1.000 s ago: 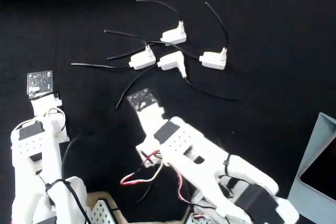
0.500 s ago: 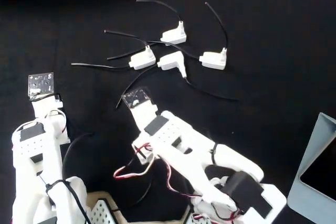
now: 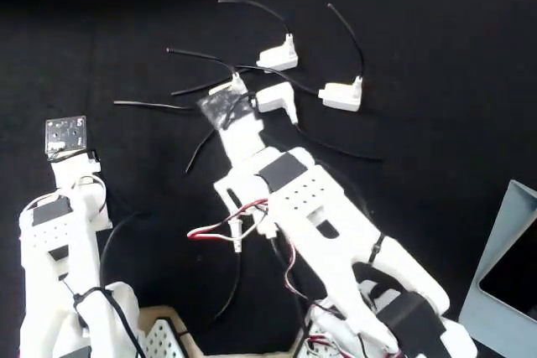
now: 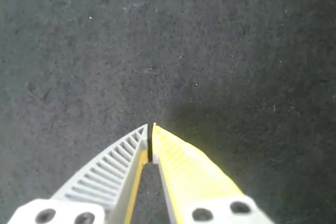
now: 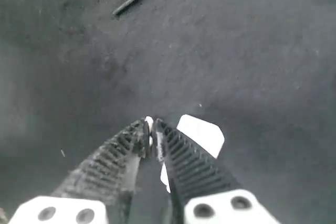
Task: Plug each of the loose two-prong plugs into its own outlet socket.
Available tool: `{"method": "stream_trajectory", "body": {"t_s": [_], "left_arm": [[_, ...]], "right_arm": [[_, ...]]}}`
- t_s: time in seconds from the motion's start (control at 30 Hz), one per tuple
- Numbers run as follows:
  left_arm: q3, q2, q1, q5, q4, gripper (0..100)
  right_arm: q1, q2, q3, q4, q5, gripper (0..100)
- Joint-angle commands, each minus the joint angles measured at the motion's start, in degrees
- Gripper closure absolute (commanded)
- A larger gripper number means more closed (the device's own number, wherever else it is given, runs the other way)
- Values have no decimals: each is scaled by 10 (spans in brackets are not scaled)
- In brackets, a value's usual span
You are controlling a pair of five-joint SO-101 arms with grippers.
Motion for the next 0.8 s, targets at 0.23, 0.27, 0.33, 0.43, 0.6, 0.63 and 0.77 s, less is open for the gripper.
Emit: {"method": "stream_trajectory", "body": {"t_s": [0.23, 0.27, 0.33, 0.43, 0.6, 0.63, 0.77], "left_arm": [[0, -11, 5, 2, -9, 970], [3, -13, 5, 2, -9, 970], [4, -13, 5, -5, -9, 970], [4, -13, 5, -20, -8, 970], [2, -13, 0, -18, -8, 970], [2, -14, 0, -18, -8, 970], [2, -14, 0, -18, -8, 970]], "right_arm": [[-44, -67, 23, 63, 425, 851], [-54, -70, 36, 61, 437, 826], [-77, -70, 57, 62, 450, 809], [-103, -70, 83, 58, 452, 807], [-109, -65, 107, -28, 431, 806], [-108, -58, 105, -42, 404, 806], [-110, 0, 91, -62, 280, 806]]}}
